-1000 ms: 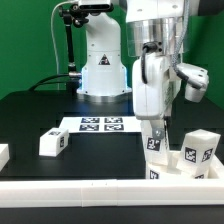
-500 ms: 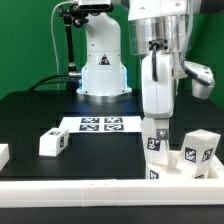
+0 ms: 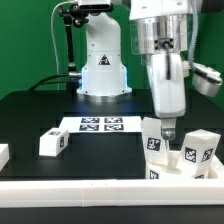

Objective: Assemble stool

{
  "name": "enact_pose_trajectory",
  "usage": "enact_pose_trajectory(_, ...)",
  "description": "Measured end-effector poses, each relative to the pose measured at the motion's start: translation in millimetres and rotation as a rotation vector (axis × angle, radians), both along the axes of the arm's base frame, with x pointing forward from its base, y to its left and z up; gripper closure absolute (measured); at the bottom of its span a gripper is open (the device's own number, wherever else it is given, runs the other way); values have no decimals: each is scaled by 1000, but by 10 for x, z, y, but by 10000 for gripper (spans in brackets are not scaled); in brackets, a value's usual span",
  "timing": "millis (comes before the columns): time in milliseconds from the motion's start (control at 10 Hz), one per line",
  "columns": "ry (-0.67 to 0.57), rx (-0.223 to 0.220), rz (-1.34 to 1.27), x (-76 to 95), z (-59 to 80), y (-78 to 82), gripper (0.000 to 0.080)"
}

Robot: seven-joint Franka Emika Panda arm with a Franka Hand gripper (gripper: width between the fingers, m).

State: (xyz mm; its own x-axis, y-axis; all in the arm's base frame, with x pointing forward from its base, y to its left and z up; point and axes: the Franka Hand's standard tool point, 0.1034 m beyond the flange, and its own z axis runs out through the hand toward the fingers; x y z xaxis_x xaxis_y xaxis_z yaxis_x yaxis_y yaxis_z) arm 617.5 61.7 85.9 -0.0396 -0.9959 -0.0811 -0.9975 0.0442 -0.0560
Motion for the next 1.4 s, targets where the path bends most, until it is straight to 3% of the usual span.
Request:
enact_pose_trajectory(200,-6,-7,201,-11,14,-11,150)
enact_pose_trajectory(500,-15,-11,269,-71,29,43,150)
enact_pose_trajectory(800,-38,-11,352,6,193,-31,150)
enact_pose_trajectory(1100,-82,-28,611,61,354,-125,150)
enact_pose_trajectory(1400,-97,-47,842,52,326,-127,150)
